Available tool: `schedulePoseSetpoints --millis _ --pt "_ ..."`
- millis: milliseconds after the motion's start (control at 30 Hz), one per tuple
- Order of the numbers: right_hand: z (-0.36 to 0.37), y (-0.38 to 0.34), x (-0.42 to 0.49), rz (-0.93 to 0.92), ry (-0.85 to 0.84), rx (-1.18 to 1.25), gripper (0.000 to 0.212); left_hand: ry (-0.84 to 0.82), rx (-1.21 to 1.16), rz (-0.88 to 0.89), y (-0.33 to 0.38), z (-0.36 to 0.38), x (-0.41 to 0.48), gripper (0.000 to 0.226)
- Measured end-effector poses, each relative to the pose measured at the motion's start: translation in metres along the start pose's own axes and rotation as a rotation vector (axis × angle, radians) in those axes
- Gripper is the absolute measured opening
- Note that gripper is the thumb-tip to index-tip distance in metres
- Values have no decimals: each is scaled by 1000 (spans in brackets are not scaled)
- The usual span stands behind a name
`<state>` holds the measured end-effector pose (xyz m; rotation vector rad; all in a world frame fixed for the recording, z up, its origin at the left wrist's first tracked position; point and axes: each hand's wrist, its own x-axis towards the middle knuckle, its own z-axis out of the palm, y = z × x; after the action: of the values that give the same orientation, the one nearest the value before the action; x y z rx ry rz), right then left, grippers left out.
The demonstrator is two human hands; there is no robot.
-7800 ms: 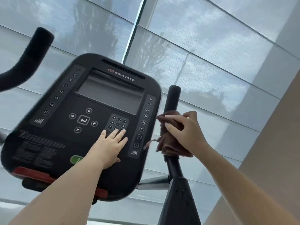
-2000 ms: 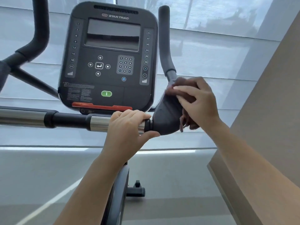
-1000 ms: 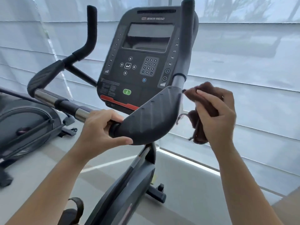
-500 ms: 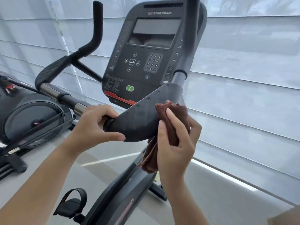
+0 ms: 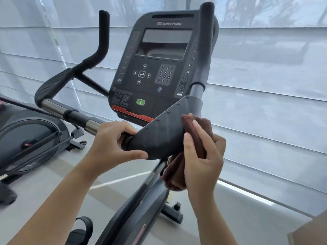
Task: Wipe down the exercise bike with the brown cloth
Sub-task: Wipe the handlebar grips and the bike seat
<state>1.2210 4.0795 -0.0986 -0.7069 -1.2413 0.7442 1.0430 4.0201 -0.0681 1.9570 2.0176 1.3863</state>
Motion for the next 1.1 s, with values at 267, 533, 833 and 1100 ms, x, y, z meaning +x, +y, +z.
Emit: schedulePoseSetpoints --millis 267,533,833,1100 --pt "13 -15 64 42 -8 -235 23 -29 65 101 -3 -1 1 59" --pt "44 -20 -12 40 387 -313 22 -65 49 250 -15 -6 3 47" --pt "101 -17 -52 -89 798 -395 24 -205 14 433 -32 -19 11 35" --pt "157 -10 -69 -109 1052 -280 30 -330 -2 545 -46 -30 26 34"
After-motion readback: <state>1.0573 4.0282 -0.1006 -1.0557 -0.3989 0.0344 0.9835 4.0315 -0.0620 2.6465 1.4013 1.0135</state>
